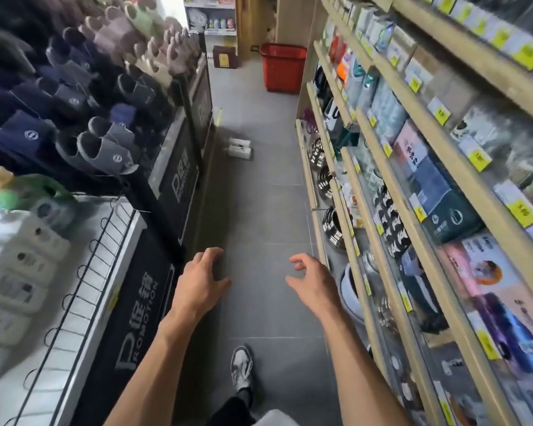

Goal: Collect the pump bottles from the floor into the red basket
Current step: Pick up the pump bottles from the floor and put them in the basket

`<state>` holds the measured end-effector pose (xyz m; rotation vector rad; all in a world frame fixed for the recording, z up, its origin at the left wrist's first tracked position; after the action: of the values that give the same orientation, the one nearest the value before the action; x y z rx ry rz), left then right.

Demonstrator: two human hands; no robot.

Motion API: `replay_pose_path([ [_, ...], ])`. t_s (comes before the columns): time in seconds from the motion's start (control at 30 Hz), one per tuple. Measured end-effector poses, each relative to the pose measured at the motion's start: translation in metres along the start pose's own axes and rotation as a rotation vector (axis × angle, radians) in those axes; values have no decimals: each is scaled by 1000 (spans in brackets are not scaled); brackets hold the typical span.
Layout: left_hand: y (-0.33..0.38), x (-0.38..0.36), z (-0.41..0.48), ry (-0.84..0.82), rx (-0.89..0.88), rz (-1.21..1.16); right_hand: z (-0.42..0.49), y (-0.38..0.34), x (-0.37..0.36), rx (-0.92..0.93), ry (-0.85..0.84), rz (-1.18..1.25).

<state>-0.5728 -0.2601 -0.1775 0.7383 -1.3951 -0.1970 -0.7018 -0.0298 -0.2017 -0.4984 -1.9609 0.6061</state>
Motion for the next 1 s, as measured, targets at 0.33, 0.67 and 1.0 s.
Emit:
replay_pose_path([
  [0.33,-41,22,156,-24,-34,-55,122,-81,13,-58,47,-86],
  [0.67,-60,42,309,-20,-53,-37,258,-141,13,-80,28,-53],
  [1.0,-56,63,479,-13,-43,13,422,-232,31,-42,-53,-87],
])
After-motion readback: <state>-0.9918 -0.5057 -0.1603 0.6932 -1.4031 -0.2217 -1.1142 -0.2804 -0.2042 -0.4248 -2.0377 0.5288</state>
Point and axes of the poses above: each hand's wrist, its own z-axis towards the middle knuckle, its own x-axis out of the back of the hand, y = z × x, the point moved 9 cm from there along z, towards the middle knuckle, and after that the axes turned 14 degrees about -x, right-handed, at the moved point
